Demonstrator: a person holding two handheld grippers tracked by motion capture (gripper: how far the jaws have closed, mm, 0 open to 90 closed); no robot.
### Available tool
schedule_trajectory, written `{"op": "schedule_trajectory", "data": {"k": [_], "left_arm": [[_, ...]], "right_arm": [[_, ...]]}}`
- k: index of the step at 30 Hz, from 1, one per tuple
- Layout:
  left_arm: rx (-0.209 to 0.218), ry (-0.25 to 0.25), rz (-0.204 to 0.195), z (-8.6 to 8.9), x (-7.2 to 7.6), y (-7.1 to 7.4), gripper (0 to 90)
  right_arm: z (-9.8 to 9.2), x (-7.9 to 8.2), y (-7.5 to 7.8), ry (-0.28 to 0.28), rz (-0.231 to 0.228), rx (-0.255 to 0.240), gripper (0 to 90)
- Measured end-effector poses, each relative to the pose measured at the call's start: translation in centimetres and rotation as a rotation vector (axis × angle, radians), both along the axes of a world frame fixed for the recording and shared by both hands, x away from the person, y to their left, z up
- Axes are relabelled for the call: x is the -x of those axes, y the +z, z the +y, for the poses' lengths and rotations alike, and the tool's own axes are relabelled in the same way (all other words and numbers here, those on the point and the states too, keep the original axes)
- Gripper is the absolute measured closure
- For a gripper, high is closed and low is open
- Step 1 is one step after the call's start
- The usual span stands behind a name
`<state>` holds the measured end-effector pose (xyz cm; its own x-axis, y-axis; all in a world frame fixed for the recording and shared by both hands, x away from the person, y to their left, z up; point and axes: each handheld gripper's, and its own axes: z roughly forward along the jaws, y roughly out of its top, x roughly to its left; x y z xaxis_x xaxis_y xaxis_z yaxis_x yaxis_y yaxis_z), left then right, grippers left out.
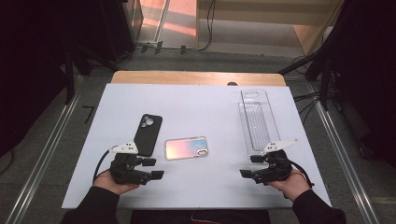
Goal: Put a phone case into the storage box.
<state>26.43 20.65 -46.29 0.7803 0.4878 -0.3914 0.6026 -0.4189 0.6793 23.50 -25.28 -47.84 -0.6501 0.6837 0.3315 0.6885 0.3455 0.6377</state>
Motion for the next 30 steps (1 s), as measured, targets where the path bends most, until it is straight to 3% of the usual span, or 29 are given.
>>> {"op": "schedule_trajectory", "data": {"k": [17, 22, 30], "left_arm": [[0.001, 0.014, 0.003, 0.08, 0.00, 0.09, 32.2], [0.000, 0.030, 0.027, -0.02, -0.01, 0.19, 32.2], [-0.026, 0.029, 0.012, -0.15, 0.06, 0.24, 32.2]], "right_arm": [[0.01, 0.04, 0.04, 0.000, -0.003, 0.004, 19.1], [-0.04, 0.02, 0.07, -0.006, -0.008, 0.000, 19.1], [-0.01, 0.05, 0.08, -0.011, -0.009, 0.001, 19.1]]}}
